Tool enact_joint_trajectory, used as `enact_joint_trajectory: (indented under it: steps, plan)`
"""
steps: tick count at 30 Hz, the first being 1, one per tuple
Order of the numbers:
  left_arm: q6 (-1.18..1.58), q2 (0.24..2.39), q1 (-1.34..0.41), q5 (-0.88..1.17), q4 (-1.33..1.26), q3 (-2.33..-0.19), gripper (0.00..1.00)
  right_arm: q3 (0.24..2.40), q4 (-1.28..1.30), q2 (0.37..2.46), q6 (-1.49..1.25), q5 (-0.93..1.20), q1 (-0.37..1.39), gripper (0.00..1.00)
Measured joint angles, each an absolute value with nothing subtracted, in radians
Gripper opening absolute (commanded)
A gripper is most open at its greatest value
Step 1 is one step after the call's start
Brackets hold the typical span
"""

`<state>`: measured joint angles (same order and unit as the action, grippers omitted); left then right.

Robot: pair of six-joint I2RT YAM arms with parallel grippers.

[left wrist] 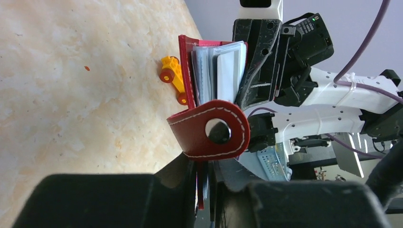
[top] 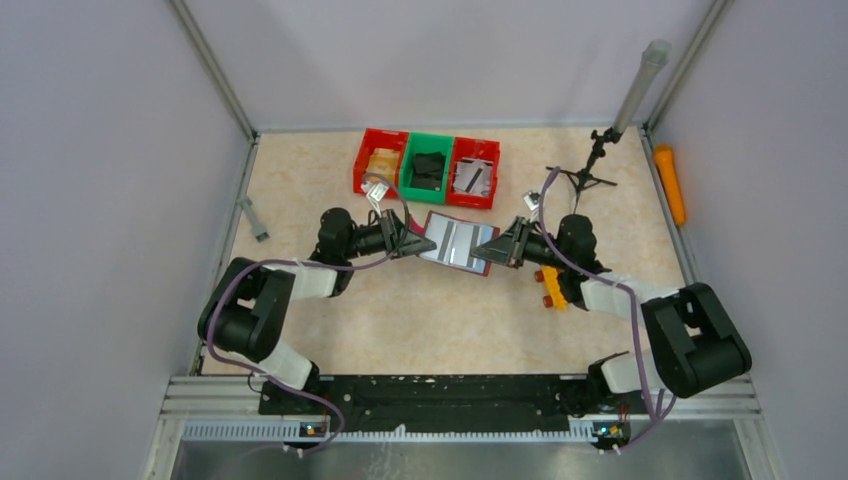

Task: Take the credit cards out of the card holder
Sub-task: Remove the credit card from the card holder.

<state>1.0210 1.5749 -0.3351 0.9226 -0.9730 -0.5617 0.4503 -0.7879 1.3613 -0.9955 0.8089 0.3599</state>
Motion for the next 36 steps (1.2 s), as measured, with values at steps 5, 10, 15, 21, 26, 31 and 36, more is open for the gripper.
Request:
enact_joint_trajectory:
  steps: [5,10,15,21,26,31,36]
  plan:
    - [1.021,1.575,-0.334,0.921,-0.98,-0.561,0.0,0.485,-0.716,1.362,-0.949,0.805,0.361,0.33]
    - [0.98,1.575,-0.332,0.886,-0.933,-0.561,0.0,0.543,-0.566,1.361,-0.84,0.746,0.369,0.78]
    - [0.894,1.541,-0.333,0.811,-0.788,-0.561,0.0,0.58,-0.372,1.33,-0.72,0.591,0.373,0.9]
    - [0.794,1.474,-0.336,0.712,-0.649,-0.561,0.0,0.63,-0.223,1.273,-0.614,0.372,0.438,0.68]
    - [0.763,1.476,-0.347,0.683,-0.608,-0.561,0.0,0.658,-0.264,1.294,-0.617,0.367,0.476,0.4]
    - [0.759,1.484,-0.369,0.685,-0.607,-0.561,0.0,0.662,-0.393,1.403,-0.663,0.449,0.506,0.34]
    - [0.759,1.499,-0.389,0.699,-0.609,-0.573,0.0,0.662,-0.503,1.509,-0.706,0.519,0.544,0.34]
